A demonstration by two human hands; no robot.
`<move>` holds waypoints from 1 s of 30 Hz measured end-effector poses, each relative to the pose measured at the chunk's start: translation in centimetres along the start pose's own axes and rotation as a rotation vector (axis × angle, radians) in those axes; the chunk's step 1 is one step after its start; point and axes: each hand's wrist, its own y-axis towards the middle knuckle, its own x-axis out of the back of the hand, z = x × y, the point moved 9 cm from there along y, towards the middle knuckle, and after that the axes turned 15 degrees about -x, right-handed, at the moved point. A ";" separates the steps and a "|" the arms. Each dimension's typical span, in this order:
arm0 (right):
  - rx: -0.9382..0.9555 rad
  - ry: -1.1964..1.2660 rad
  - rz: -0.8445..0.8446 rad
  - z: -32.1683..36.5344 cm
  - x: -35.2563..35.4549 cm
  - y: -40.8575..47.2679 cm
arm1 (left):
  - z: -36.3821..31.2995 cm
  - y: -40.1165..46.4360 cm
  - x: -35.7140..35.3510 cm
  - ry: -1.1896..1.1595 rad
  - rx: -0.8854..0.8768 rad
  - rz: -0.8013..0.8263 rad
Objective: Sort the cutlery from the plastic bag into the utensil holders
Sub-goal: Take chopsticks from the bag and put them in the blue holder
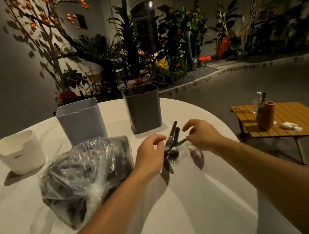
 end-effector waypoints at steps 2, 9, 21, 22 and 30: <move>0.011 -0.027 -0.009 -0.5 -0.5 0.2 | 0.6 0.0 -0.3 0.083 0.001 0.007; 0.105 0.323 -0.151 -0.4 -1.7 -0.1 | 0.9 0.0 -2.2 0.355 -0.086 0.162; 0.046 -0.104 -0.220 -2.8 -1.2 1.0 | 0.3 0.2 -2.7 0.373 -0.260 0.164; 0.060 -0.126 -0.209 -2.6 -1.4 0.8 | 0.0 0.1 -3.2 0.425 -0.295 0.195; 0.166 -0.052 -0.050 -1.6 -2.5 -0.2 | -0.5 0.0 -2.5 0.542 -0.315 0.134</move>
